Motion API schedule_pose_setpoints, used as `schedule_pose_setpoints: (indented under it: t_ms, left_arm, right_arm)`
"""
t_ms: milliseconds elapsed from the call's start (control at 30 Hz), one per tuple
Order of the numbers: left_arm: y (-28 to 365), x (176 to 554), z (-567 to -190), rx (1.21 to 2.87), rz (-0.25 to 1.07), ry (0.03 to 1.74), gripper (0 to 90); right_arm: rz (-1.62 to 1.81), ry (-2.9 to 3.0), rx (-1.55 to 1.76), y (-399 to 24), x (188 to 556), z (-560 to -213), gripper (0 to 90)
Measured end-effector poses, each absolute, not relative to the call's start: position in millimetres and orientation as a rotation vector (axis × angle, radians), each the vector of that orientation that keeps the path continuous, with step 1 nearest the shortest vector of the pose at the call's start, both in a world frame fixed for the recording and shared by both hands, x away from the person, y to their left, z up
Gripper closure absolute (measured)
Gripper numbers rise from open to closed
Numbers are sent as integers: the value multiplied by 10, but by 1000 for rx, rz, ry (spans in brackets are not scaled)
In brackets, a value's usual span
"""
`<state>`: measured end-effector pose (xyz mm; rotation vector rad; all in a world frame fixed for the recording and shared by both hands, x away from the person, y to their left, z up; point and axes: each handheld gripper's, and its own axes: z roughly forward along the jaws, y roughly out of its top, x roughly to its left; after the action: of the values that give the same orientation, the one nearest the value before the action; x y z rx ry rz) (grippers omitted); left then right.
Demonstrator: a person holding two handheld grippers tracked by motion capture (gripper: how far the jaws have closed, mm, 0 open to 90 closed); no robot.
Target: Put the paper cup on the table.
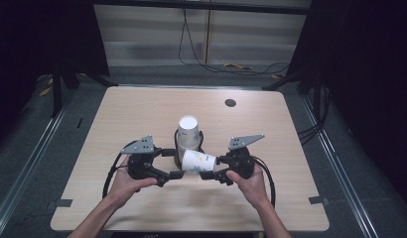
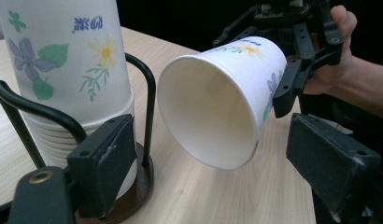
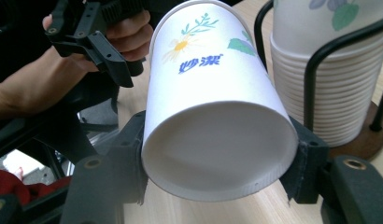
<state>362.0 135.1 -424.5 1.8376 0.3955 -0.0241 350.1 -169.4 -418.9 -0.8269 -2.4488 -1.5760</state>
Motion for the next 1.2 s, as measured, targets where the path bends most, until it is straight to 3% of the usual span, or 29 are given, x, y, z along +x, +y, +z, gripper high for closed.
schedule_pose_setpoints:
  t_ms: [700, 800, 900, 1200]
  left_arm:
    - [1252, 3591, -4252, 1809, -62, 364, 155]
    - [1239, 3577, -4271, 1811, -56, 347, 221]
    - [1221, 3590, -4299, 1812, -68, 361, 179]
    - [1214, 3575, -4277, 1783, -60, 344, 203]
  right_arm:
    - [-1653, -2390, -736, -1653, 3456, -4151, 365]
    - [-1653, -2387, -732, -1639, 3457, -4158, 365]
    - [-1645, -2390, -730, -1619, 3449, -4162, 365]
    - [-1641, -2389, -711, -1597, 3445, -4173, 366]
